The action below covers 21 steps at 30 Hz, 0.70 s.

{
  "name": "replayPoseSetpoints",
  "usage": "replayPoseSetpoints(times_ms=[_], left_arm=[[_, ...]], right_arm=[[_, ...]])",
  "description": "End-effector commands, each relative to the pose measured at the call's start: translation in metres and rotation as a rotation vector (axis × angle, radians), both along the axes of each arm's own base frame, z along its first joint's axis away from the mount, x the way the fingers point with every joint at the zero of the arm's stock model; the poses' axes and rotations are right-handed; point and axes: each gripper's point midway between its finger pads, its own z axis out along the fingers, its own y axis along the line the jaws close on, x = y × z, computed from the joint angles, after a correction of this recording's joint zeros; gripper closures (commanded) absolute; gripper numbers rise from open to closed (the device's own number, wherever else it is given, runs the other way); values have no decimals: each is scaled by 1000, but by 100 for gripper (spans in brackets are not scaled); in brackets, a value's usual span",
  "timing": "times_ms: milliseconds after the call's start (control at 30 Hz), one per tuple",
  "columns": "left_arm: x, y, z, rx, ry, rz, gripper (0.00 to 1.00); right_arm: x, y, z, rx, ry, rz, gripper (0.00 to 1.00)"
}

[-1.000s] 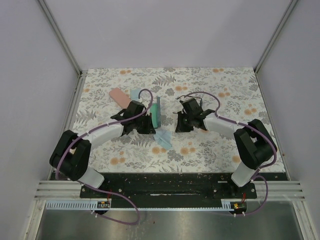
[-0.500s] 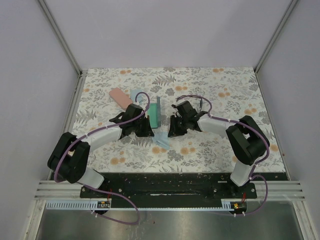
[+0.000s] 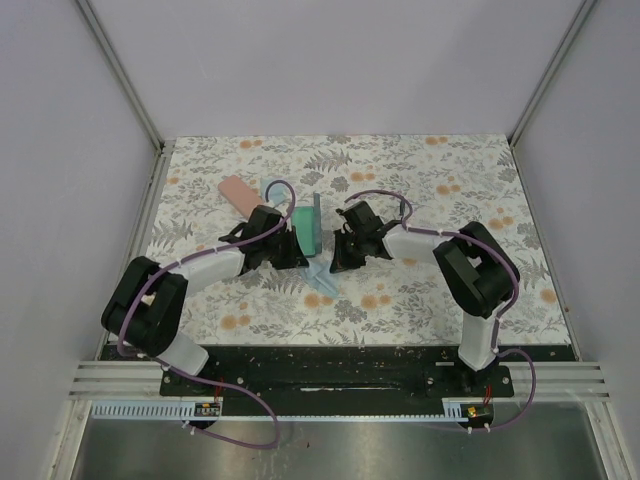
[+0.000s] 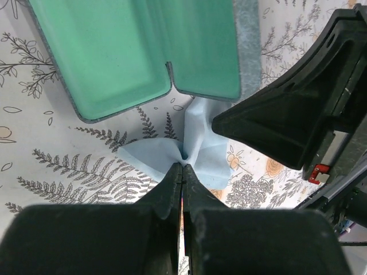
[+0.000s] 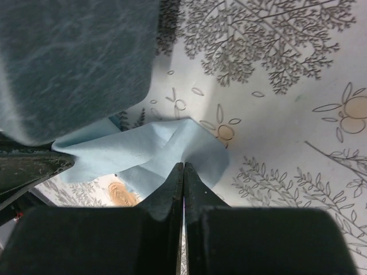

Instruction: Organize the sunglasses

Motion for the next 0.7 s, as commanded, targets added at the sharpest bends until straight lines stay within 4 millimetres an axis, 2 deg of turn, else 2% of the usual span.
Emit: replayPoseSetpoints(times_ms=[0,67,133,167,200,333,433,533,667], left_arm=[[17,-12,9,-53,-37,-16,100],[21,-16,10,-59,-46,-24,99],[25,-19,8,-67,-50,-27,93],[26,-20,8,-73,-49,-32,89],[26,-21,6,-72,-41,-31,80],[37,-30,12,-103,-71,-40,61],[37,-32,15,-113,-72,-45,48],[35,-29,19,-113,-86,-47,44],[25,-23,20,-99,-80,-57,43]], right_arm=[[19,-2,-5,-64,-31,-70,100],[15,-12,-12,-120,-13,-84,100],[11,-25,-19,-170,-5,-105,100],[9,-31,-22,-187,-2,-112,100],[5,-37,-25,-209,6,-116,100],[-11,-60,-36,-267,40,-146,100],[-24,-76,-41,-293,70,-176,100],[-38,-87,-44,-300,103,-199,100],[-60,-90,-42,-250,156,-224,100]])
